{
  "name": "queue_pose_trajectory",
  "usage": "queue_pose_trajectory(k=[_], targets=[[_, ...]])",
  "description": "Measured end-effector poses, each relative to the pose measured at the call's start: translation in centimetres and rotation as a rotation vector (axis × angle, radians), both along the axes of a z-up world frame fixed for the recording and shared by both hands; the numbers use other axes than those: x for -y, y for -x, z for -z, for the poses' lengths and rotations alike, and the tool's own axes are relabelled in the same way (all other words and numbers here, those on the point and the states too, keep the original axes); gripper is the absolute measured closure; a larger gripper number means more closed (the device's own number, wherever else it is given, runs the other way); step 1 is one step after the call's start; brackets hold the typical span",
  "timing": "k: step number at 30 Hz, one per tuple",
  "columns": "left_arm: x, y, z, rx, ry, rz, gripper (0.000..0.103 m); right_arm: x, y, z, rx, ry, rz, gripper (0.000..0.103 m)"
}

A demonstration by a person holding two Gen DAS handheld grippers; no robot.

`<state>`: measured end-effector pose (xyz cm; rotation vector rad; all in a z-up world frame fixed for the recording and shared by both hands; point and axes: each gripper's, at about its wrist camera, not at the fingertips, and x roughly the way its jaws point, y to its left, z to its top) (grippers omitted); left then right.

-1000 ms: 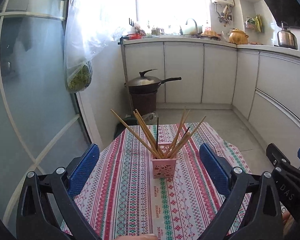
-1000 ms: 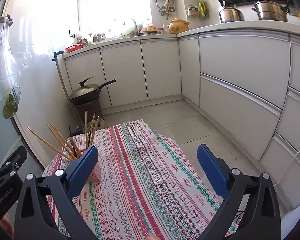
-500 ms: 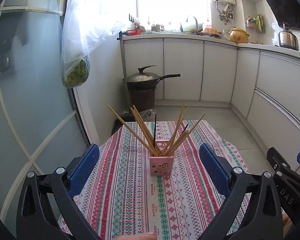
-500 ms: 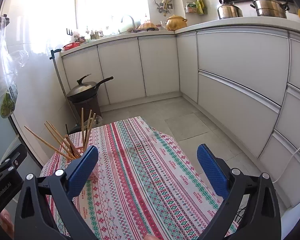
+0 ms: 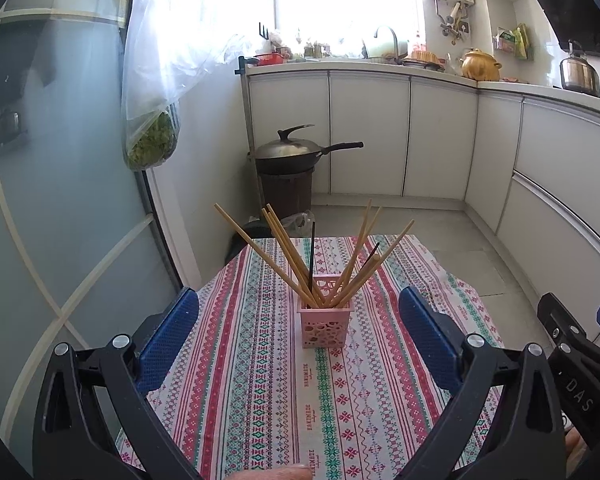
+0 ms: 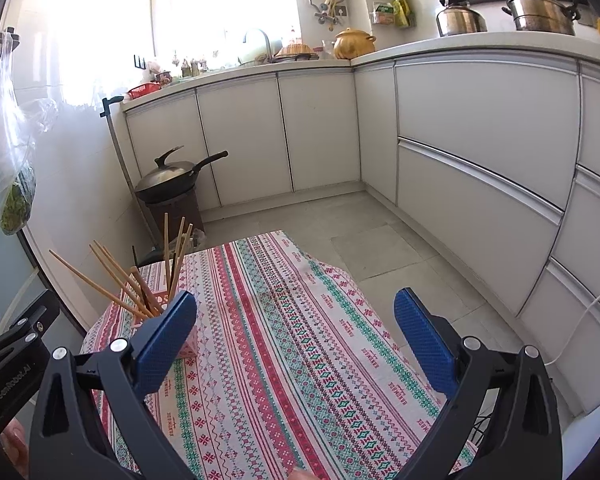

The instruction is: Organize utensils

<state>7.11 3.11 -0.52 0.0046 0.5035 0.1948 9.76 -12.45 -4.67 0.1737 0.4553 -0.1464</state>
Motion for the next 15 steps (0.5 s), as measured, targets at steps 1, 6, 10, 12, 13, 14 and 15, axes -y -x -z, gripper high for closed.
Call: queue_pose_trajectory(k=[1,6,10,12,13,14,15], targets=[[-0.01,-0.04,0.05,-0.001,-0.001,-0.001,0.007,0.03,-0.01,0.02,-0.001,-0.002,0.000,0.007],[-0.08,-0.17,0.19,-0.007,0.003,-0.006,0.007,0.01,0.01,0.04,-0.002,-0.002,0.001,0.007],[-0.04,-0.21,0.21,-0.010,0.001,-0.007,0.007,-0.09,-0.07,-0.02,-0.006,-0.004,-0.001,0.007],[-0.01,-0.17,0.24,-0.011,-0.001,-0.007,0.007,-0.02,-0.07,-0.01,-0.008,-0.006,0.000,0.007],[0.00,-0.17,0.27,-0.012,-0.003,-0.007,0.007,0.07,-0.07,-0.03,-0.008,-0.007,0.000,0.007],[0.03,-0.18,0.30,-0.013,-0.005,-0.007,0.007,0.09,-0.06,-0.03,-0.009,-0.008,0.001,0.007],[0.04,-0.17,0.34,-0.013,-0.005,-0.007,0.007,0.09,-0.07,-0.03,-0.009,-0.008,0.001,0.007]])
